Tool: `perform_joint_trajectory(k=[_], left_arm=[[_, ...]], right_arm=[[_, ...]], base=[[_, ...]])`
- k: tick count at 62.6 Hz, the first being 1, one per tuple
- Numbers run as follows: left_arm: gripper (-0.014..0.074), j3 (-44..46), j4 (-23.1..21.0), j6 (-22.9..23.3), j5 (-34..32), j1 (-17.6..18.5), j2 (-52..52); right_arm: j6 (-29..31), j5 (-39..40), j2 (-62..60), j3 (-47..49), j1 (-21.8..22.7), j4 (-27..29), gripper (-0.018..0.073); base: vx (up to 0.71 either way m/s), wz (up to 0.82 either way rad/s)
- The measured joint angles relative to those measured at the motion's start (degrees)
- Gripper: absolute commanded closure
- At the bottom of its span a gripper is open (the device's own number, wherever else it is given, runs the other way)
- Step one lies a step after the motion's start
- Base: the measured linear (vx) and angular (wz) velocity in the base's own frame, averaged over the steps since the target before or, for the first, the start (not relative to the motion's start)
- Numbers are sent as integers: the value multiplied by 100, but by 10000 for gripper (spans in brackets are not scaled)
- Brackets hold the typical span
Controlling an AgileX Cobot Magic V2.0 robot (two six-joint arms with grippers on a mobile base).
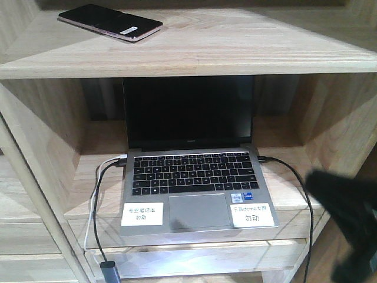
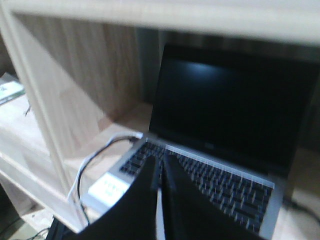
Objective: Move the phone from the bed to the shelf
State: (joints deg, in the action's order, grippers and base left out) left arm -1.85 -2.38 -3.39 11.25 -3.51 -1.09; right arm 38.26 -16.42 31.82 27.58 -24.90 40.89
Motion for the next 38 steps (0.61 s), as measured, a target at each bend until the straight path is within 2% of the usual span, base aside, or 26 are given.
perform_joint_trajectory(k=[18, 38], left_arm=[[595, 0, 0, 0, 0, 0, 0], [595, 0, 0, 0, 0, 0, 0]], right_arm=[[0, 0, -1157, -842, 0, 80, 564], [0, 23, -1309, -956, 0, 99, 564]], base=[[0, 0], [0, 0]])
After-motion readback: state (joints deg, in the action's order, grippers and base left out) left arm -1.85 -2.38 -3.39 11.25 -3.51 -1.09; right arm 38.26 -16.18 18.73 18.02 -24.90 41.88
